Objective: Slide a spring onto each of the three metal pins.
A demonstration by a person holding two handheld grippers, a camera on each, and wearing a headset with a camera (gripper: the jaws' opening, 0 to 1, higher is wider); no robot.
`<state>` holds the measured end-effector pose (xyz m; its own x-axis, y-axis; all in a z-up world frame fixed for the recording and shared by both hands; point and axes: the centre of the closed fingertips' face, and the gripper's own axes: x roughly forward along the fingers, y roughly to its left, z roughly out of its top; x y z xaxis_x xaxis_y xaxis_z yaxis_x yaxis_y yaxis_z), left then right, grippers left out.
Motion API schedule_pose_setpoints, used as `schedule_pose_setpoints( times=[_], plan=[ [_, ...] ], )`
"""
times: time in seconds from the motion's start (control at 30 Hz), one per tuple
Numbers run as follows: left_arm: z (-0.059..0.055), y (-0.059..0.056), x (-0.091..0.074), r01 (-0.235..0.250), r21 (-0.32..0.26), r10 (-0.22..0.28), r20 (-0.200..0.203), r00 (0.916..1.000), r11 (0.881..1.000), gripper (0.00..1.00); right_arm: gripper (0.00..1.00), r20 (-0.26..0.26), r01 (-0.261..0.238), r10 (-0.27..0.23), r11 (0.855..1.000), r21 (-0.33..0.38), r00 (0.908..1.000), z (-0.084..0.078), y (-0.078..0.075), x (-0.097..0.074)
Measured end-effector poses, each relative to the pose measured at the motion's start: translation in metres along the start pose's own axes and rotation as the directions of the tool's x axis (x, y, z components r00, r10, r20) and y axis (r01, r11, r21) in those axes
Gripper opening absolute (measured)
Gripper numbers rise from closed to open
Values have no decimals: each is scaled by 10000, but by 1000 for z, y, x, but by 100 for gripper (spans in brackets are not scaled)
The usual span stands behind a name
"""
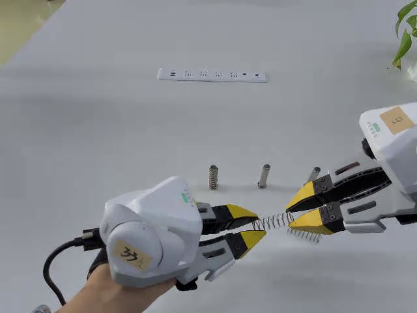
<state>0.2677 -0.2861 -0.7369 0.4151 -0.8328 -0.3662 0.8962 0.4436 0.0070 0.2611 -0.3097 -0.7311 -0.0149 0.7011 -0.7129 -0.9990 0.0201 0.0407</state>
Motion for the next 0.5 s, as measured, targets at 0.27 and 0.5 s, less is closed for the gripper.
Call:
schedule_pose_setpoints(
  times=[0.27,0.5],
  plan=[
    [1,0,1,-16,-45,16,14,10000,10000,7,7,-91,20,-21,9999,-109,10000,1,0,-2],
    [3,0,1,-14,-66,14,86,10000,10000,7,7,-210,32,-35,9999,-143,9998,-1,-1,-3]
  ],
)
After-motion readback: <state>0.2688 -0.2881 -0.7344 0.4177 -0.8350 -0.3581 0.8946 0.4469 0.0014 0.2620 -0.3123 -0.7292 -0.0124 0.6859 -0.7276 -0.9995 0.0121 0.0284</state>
